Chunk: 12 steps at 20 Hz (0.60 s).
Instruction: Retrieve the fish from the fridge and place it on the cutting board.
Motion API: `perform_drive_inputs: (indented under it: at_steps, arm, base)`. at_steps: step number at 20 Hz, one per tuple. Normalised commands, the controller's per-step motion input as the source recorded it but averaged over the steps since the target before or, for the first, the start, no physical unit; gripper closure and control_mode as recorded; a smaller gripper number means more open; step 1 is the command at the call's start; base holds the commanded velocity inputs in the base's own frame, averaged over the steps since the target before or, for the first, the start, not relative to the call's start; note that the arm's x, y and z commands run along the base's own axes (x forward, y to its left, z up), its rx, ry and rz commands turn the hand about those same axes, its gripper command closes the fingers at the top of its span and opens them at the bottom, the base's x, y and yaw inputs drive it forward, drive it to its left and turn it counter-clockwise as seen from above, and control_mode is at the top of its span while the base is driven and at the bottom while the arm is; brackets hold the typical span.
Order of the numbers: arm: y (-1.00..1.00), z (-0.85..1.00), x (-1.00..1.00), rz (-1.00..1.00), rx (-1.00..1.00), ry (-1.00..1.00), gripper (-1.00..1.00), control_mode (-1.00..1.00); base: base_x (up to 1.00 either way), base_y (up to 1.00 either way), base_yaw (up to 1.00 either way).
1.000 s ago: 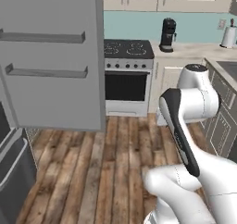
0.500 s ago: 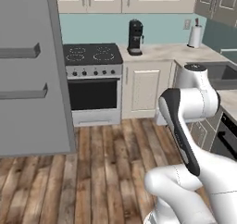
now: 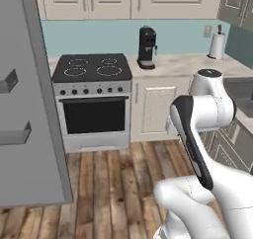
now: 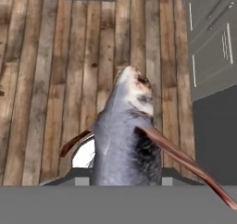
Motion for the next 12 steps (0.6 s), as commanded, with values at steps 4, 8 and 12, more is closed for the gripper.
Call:
perform_drive_inputs:
  at_steps: [4, 8, 12]
  arm:
    - [0.00, 0.00, 0.00, 0.00, 0.00, 0.00, 1.00, 1.00]
    - [0.00, 0.00, 0.00, 0.00, 0.00, 0.00, 1.00, 1.00]
    - [0.00, 0.00, 0.00, 0.00, 0.00, 0.00, 1.00, 1.00]
  base:
    - [1.00, -0.43, 0.04]
    - [1.00, -0.29, 0.03]
    - [0.99, -0.34, 0.08]
